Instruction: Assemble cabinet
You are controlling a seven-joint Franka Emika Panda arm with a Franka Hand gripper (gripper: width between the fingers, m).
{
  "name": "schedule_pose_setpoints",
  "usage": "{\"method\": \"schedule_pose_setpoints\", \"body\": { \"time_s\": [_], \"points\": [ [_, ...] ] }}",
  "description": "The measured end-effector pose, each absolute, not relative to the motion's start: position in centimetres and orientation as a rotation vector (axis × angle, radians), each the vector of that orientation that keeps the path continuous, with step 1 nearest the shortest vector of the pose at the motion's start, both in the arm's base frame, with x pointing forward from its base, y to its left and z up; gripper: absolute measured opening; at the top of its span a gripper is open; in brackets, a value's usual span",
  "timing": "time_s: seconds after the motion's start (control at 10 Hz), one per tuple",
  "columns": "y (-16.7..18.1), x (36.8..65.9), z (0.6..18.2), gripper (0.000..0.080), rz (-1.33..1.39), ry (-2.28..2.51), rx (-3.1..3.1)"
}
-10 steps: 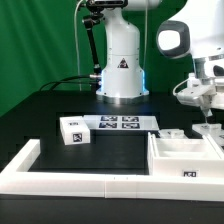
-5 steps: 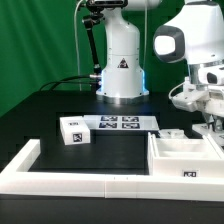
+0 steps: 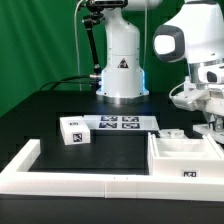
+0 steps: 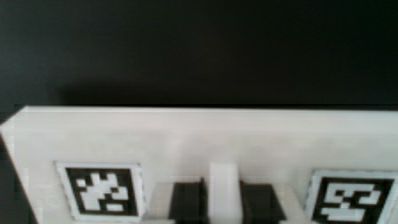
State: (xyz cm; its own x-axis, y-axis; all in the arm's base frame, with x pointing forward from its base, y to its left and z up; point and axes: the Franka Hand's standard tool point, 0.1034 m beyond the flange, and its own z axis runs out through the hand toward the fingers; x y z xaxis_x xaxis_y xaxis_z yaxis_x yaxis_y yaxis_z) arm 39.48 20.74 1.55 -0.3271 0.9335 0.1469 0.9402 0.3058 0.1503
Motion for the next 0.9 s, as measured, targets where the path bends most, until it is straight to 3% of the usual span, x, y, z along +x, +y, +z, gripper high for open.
{"method": "schedule_pose_setpoints", "body": {
  "time_s": [0.4, 0.6, 0.9],
  "points": [
    [16.4, 42.2, 4.9, 0.007, -0.253, -2.448, -1.989],
    [14.5, 42.4, 5.1, 0.007, -0.268, -2.363, -2.101],
    [14.4, 42.3, 5.0, 0.007, -0.263, -2.36, -2.102]
  ]
}}
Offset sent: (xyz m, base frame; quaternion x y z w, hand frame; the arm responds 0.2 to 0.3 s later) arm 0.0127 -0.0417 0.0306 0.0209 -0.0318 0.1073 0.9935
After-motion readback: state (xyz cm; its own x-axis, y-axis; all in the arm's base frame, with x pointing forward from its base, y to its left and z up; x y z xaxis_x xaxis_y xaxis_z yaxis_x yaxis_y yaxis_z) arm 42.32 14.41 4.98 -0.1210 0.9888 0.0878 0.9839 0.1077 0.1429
